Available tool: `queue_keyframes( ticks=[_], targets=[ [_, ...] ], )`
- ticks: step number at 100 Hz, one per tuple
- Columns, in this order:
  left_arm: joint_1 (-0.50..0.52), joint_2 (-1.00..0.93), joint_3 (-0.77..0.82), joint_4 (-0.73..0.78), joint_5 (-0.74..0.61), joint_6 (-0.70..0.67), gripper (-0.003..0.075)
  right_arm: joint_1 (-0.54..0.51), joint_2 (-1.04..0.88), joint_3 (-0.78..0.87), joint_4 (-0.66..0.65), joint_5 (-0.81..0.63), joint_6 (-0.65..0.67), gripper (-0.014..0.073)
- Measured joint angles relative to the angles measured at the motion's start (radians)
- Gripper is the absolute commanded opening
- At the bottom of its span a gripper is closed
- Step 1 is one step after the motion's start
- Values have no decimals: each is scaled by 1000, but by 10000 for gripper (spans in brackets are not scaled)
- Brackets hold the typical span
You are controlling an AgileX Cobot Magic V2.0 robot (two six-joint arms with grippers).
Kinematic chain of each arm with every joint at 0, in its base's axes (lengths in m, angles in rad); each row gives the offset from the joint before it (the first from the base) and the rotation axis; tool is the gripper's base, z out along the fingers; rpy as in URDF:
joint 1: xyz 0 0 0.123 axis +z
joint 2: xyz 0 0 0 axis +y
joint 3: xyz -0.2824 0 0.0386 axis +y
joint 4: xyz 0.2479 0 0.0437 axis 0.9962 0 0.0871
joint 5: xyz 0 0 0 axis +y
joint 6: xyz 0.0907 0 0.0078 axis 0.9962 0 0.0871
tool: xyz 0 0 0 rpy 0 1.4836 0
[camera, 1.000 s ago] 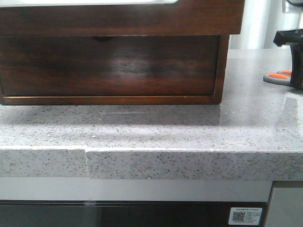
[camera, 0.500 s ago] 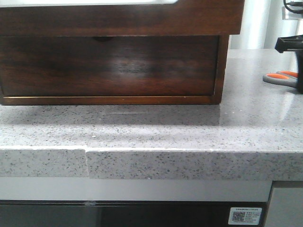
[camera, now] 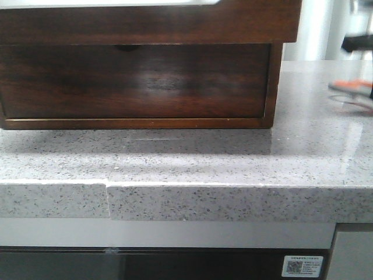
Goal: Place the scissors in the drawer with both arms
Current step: 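Lift the scissors with the right gripper and carry them over the drawer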
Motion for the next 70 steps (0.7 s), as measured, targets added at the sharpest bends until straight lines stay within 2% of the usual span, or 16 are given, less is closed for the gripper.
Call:
queue_keyframes(
  ticks=[21, 45, 70],
  targets=[
    [0, -129, 0, -7, 100, -16, 283, 0, -150, 0, 87, -10, -68, -65],
    [0, -227, 0, -15, 202, -121, 283, 0, -337, 0, 278, -51, -228, -65],
    [0, -251, 5, -20, 230, -136, 283, 45, -449, -95, 431, -34, -394, -65]
  ],
)
